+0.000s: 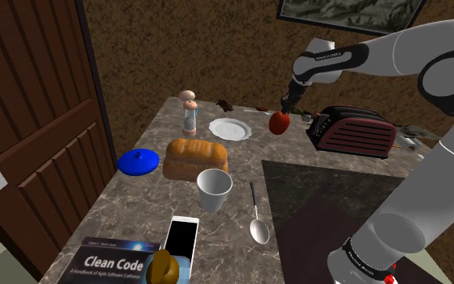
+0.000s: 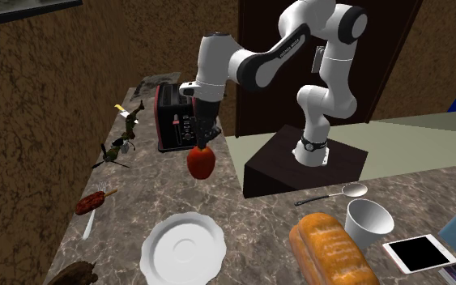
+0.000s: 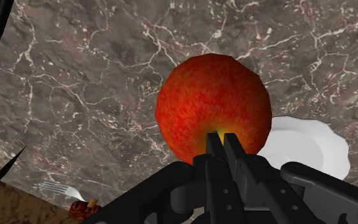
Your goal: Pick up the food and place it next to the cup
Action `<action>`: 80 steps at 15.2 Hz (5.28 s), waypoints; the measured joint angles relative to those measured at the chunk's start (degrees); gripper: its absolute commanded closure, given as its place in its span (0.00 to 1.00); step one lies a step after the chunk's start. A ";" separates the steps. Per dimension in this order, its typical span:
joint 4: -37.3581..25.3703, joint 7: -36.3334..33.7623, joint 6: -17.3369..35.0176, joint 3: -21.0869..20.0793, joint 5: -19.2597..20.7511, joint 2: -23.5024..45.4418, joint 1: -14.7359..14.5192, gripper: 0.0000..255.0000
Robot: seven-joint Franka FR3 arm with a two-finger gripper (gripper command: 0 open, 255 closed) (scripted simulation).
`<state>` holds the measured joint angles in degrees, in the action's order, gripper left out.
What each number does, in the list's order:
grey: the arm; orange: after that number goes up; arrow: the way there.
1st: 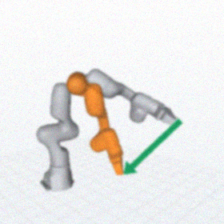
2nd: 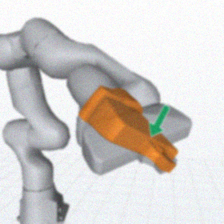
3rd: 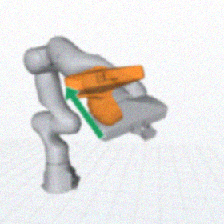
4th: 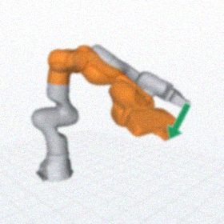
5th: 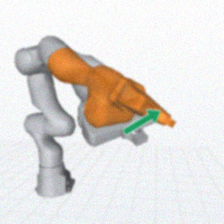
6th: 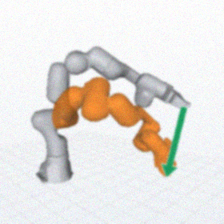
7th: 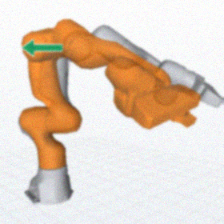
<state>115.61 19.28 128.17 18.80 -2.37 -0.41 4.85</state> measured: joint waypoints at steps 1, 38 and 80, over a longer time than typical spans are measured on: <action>-0.43 -0.26 -0.74 -0.07 0.20 -0.33 -0.07 1.00; -8.28 -19.01 -18.68 -10.17 6.02 -10.49 -6.86 1.00; -39.00 -71.81 -30.21 -39.13 19.41 16.44 -31.02 1.00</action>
<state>76.61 -52.53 97.96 -20.33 17.03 16.03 -26.17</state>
